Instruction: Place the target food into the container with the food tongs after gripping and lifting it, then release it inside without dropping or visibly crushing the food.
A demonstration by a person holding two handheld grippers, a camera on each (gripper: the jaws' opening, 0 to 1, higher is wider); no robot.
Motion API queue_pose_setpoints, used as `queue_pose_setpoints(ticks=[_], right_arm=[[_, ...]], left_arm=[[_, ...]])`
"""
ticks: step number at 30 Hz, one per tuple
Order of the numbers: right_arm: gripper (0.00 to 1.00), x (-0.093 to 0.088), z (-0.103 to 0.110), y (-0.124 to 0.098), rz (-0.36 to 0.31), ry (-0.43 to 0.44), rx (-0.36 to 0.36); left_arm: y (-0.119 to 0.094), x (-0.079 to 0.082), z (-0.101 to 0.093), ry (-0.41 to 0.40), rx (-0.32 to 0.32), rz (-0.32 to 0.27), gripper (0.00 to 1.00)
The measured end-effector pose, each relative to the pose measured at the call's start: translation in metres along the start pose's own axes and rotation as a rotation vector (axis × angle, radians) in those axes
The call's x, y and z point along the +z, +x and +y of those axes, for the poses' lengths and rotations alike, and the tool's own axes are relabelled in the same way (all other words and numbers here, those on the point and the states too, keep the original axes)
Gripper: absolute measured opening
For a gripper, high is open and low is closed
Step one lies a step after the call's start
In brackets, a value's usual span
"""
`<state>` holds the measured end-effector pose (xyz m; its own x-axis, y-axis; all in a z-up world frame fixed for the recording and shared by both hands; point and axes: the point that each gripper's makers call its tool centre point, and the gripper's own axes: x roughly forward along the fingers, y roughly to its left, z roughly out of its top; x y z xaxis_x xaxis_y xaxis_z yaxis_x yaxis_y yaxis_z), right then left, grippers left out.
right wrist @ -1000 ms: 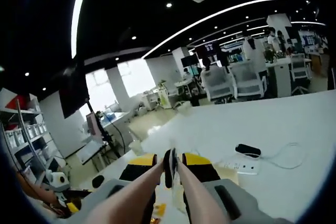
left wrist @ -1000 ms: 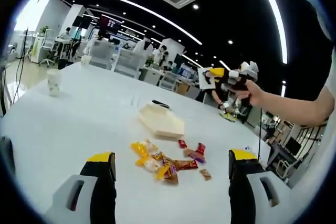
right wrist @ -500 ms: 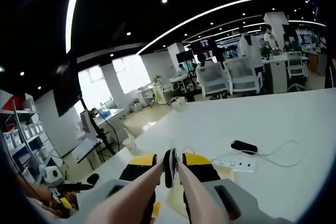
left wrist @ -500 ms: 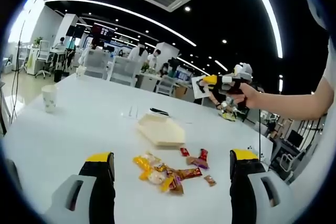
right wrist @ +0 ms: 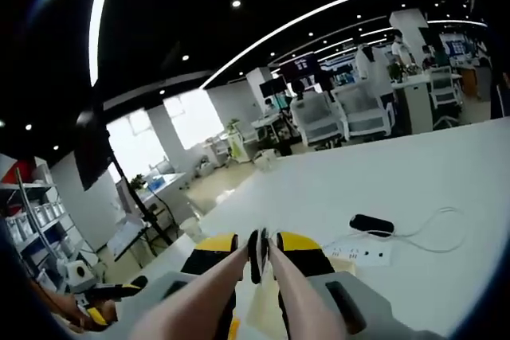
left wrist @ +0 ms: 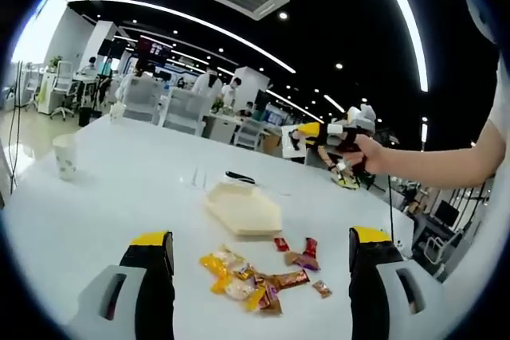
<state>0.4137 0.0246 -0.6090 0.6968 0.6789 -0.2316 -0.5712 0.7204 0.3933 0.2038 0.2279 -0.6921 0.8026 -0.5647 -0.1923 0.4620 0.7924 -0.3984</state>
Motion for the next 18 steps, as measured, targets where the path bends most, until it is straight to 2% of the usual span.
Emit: queue_pose_setpoints(ticks=[8, 18], right_arm=[[0.18, 0.005, -0.008, 0.012, -0.013, 0.018, -0.007], [0.18, 0.007, -0.004, 0.019, -0.023, 0.02, 0.0]], left_arm=[[-0.002, 0.001, 0.012, -0.007, 0.036, 0.005, 0.91], [-0.005, 0.008, 0.013, 0.005, 0.054, -0.007, 0.9]])
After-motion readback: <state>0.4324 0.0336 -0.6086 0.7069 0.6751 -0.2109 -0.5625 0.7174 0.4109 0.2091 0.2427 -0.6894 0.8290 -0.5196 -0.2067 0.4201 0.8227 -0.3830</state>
